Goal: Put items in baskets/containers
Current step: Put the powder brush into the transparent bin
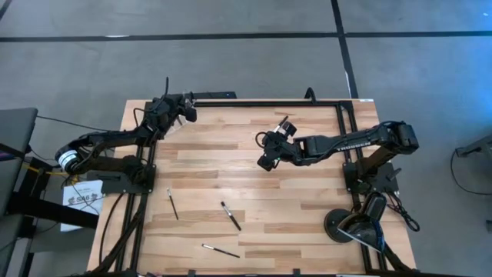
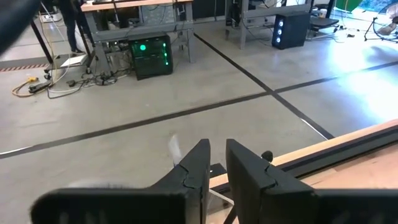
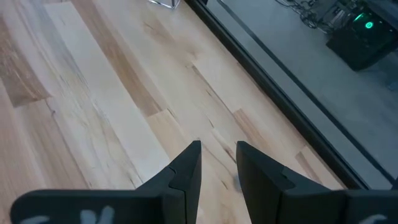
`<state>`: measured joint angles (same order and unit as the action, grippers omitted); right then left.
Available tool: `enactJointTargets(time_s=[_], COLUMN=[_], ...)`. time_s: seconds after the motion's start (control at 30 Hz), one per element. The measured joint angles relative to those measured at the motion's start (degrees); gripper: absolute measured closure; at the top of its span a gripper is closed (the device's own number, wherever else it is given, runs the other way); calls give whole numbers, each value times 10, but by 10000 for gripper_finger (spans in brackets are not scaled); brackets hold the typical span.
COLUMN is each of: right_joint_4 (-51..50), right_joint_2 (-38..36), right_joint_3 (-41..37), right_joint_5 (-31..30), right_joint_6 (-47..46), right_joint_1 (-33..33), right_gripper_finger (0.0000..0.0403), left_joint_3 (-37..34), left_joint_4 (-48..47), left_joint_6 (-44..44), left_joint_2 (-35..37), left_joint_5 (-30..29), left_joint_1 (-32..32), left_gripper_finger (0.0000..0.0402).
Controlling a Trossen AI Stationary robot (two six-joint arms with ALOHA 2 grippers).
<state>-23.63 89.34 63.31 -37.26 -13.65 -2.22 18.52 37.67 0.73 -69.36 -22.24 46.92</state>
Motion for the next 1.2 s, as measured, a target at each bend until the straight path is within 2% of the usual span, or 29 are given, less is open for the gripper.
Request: enactJointTargets(time_s=[0.33, 0.6, 0.8, 0.9, 1.1, 1.2], right_joint_4=[-3, 14, 25, 25, 16, 14], right_joint_2=[0, 0, 0, 0, 0, 0], right_joint_3=[0, -48, -65, -65, -65, -65], right_joint_5=[0, 3, 53, 92, 188, 216], right_joint_6=[0, -14, -4, 62, 262, 312], right_joint_1=[0, 22, 73, 104, 167, 198], right_gripper_finger=[310, 310, 310, 310, 310, 315], left_joint_3=[0, 0, 0, 0, 0, 0], left_joint_4=[3, 5, 8, 12, 18, 23], left_joint_6=[-3, -5, -12, -32, -78, -94], left_joint_2=[4, 102, 188, 213, 222, 221], left_joint_5=[4, 112, 195, 210, 214, 251], left_joint_1=[-1, -40, -96, -122, -161, -169], left_gripper_finger=[338, 314, 307, 307, 309, 310])
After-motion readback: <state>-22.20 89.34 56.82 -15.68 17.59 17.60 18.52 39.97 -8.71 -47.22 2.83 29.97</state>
